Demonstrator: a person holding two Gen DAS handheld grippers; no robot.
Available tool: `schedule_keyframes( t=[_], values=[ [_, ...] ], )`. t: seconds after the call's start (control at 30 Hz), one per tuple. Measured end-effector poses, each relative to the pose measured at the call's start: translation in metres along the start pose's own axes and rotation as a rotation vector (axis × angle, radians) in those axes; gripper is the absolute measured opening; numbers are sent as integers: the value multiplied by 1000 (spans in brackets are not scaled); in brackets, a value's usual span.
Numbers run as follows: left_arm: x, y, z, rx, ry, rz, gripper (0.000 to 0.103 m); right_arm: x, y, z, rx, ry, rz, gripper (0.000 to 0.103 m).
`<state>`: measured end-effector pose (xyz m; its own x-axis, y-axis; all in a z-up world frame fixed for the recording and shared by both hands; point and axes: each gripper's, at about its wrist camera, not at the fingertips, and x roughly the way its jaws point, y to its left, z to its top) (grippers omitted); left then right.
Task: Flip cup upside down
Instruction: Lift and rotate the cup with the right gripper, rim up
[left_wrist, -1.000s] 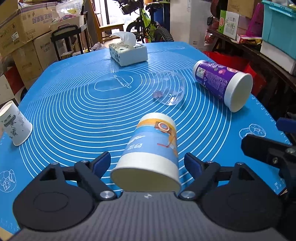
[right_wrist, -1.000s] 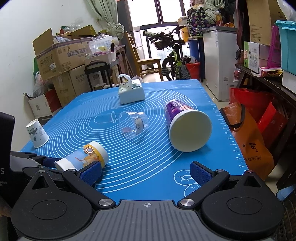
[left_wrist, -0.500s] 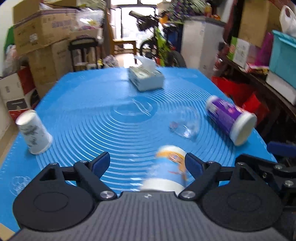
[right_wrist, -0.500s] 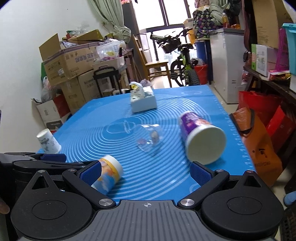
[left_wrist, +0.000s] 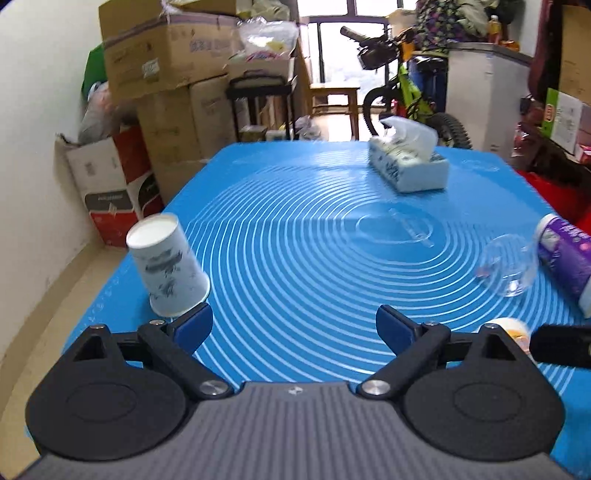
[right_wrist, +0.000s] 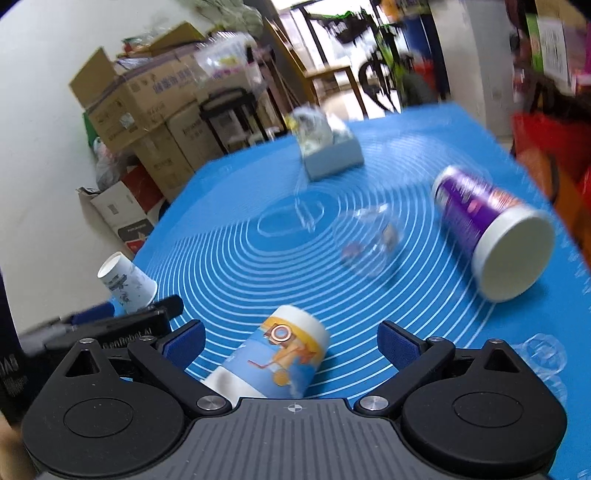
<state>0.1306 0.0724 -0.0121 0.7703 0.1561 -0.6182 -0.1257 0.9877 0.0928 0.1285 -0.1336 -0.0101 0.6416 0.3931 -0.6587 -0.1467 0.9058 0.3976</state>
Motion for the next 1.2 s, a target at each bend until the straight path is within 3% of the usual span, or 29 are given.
schedule_keyframes(
  t=[0.27,0.4,0.43,0.57,0.77,1.03,1.13,1.2],
  values=[
    [9,9,-8,3,-4,5,94,47,-2,9,105,161,28,89],
    [13,14,-11,-16,16,-19,94,67,-4,7,142,247,39,75],
    [14,15,-11,-19,21,-24,94,67,-5,7,149,237,50,70],
    [11,17,-12,-20,11,-24,94,65,-4,7,126,211,66,68],
    [7,18,-12,-33,-16,-35,94,50,8,10,-18,13,-32,64],
    [3,24,-11,-68,-59,-40,94,32,36,-27,-393,-352,-222,64],
    [2,24,-12,-72,-62,-57,94,23,45,-46,-521,-441,-250,64],
    [1,21,-14,-61,-62,-62,94,20,49,-56,-571,-452,-262,64]
  ],
)
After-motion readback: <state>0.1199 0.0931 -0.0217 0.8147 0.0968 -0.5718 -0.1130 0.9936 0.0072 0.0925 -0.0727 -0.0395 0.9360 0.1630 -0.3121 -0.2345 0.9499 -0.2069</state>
